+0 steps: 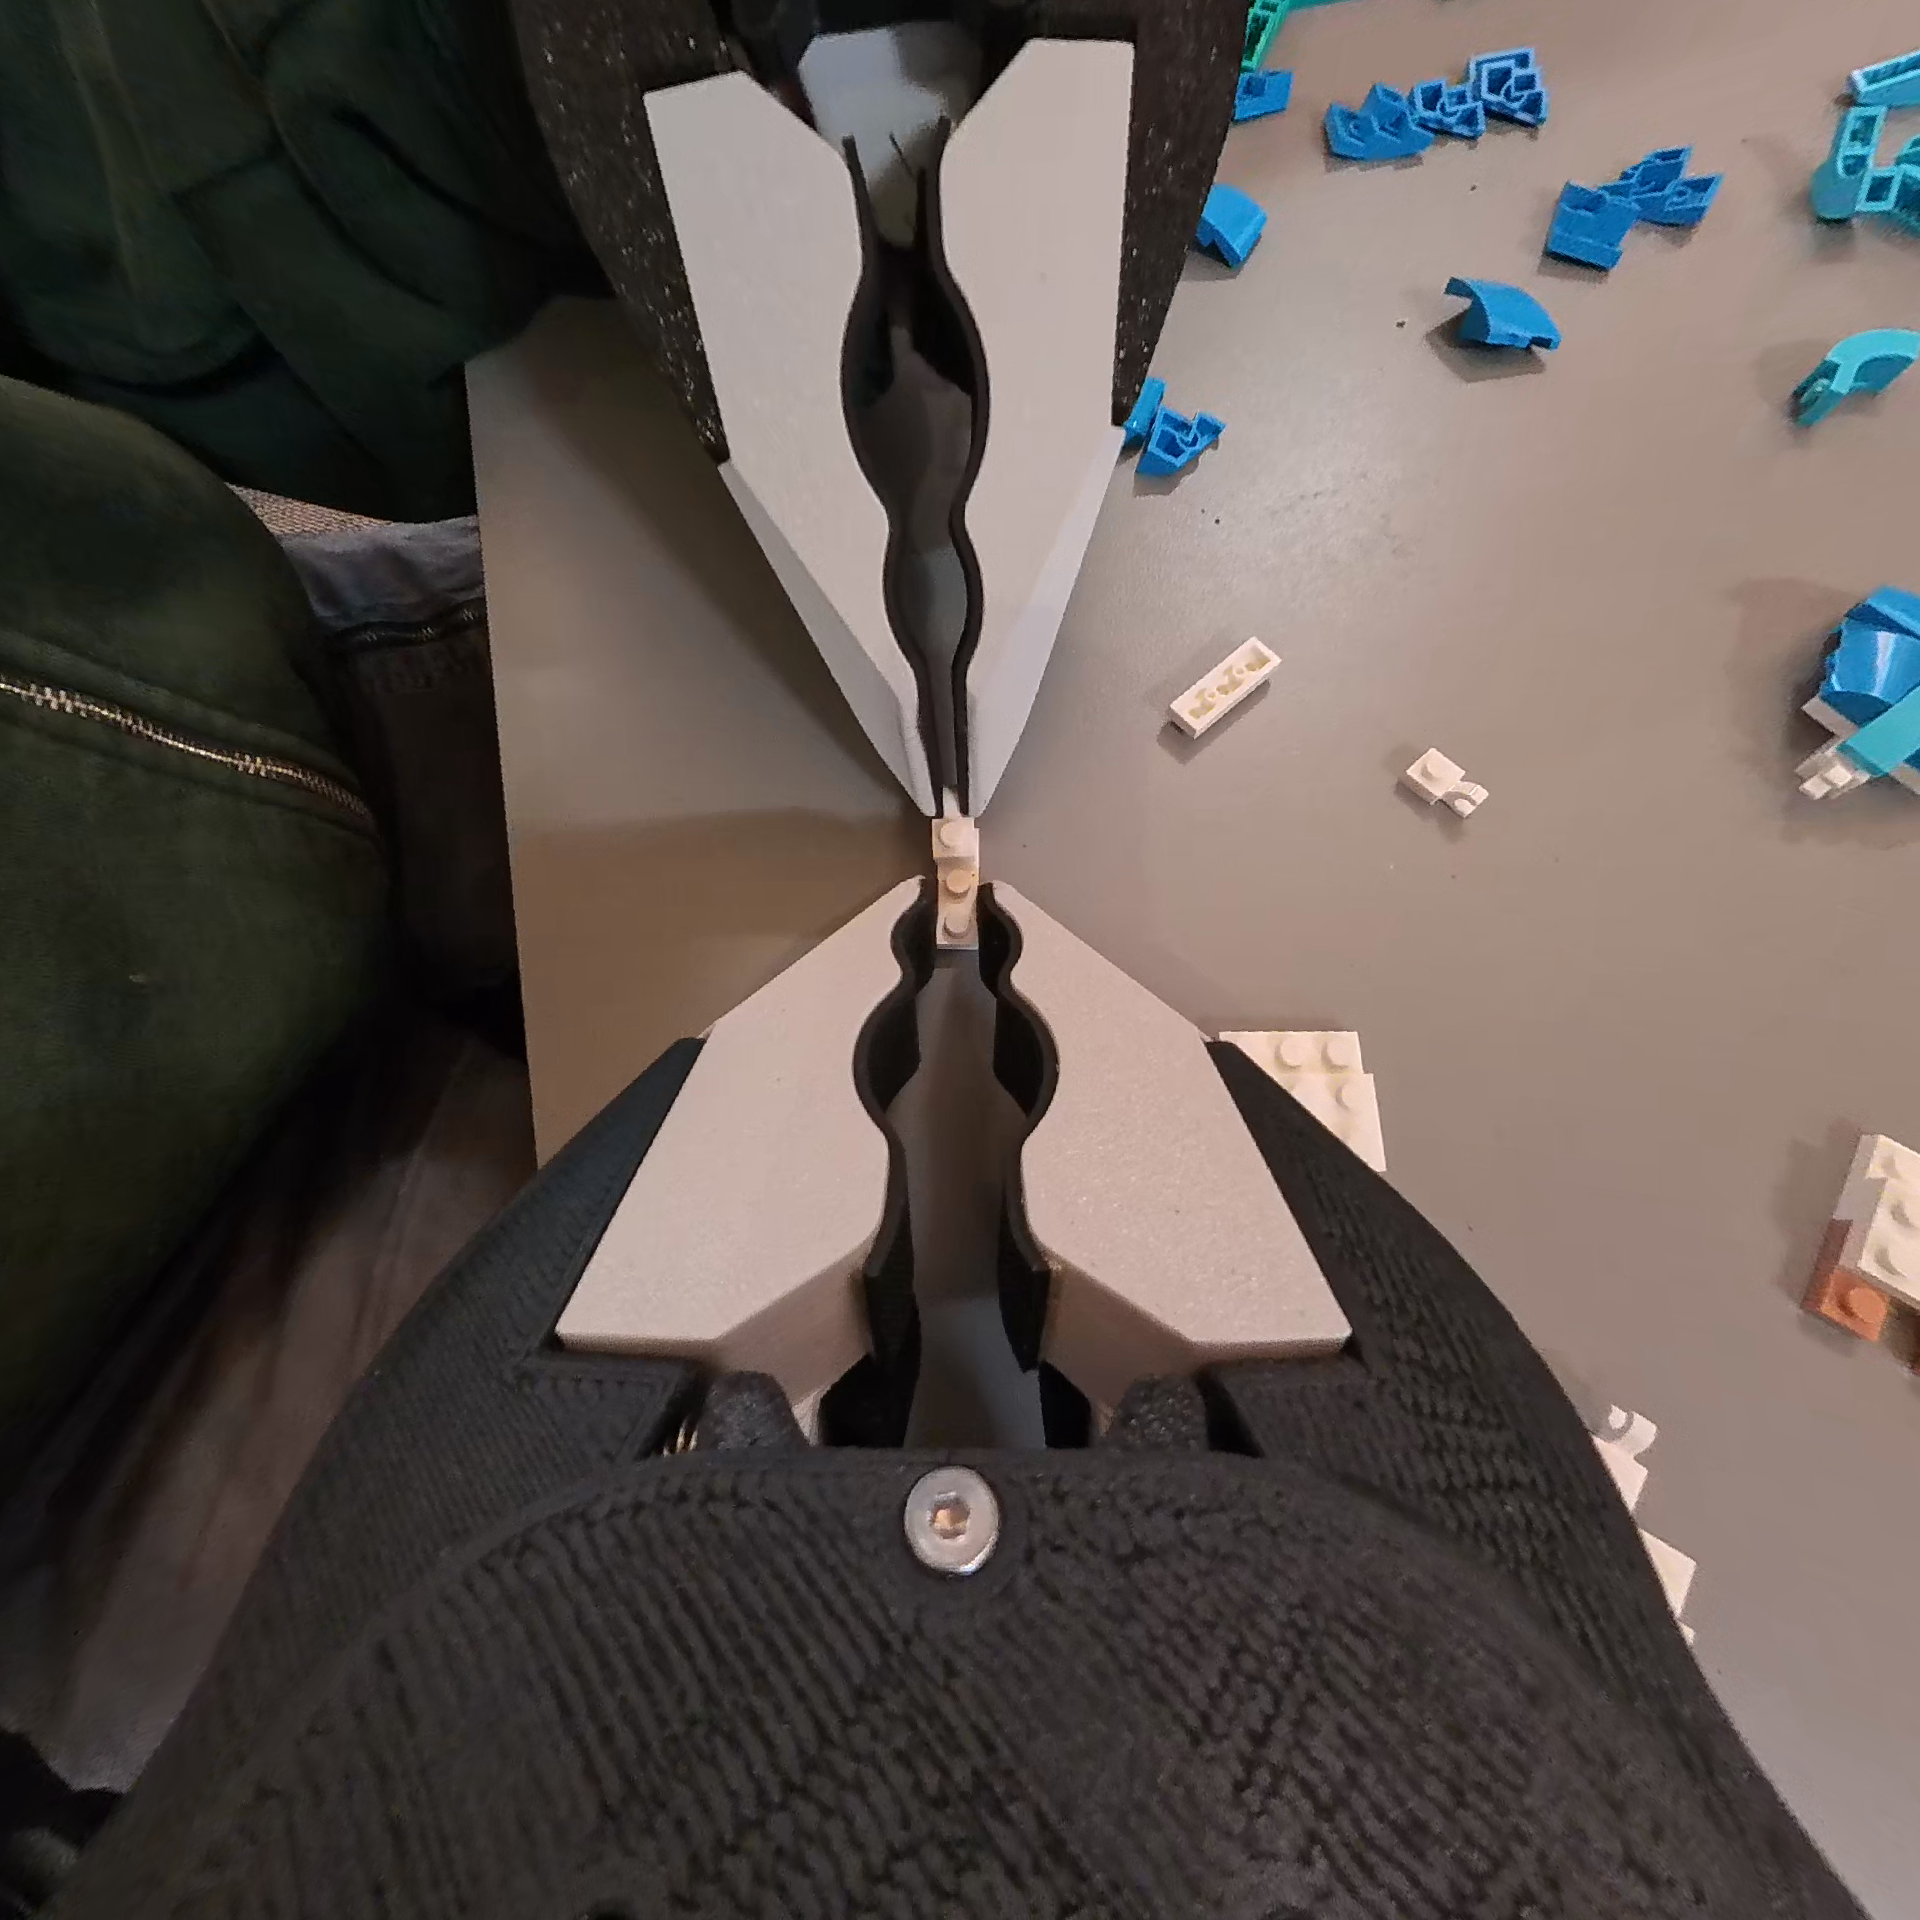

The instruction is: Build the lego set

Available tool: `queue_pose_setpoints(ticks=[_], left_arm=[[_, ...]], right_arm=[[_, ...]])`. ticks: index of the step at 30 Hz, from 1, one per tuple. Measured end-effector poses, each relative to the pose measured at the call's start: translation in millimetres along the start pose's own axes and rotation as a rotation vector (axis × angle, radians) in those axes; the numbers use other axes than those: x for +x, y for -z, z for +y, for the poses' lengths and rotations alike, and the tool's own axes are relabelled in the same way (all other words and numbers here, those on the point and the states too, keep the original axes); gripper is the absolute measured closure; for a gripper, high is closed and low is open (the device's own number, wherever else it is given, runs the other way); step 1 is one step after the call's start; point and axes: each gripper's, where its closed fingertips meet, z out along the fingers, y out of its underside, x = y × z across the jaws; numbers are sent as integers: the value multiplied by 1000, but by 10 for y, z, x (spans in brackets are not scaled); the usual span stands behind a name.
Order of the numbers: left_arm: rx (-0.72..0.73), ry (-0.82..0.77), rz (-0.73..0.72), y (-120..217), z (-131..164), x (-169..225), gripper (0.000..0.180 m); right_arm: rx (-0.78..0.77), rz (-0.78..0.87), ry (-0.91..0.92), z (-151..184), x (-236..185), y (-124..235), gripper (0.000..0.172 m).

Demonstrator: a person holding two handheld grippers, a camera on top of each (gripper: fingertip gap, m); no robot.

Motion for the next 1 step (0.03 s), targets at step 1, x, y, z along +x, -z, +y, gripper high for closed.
queue_pose_setpoints(ticks=[1], left_arm=[[0, 0, 1, 0, 1, 1, 179]], right_arm=[[0, 0, 0, 0, -1, 0, 165]])
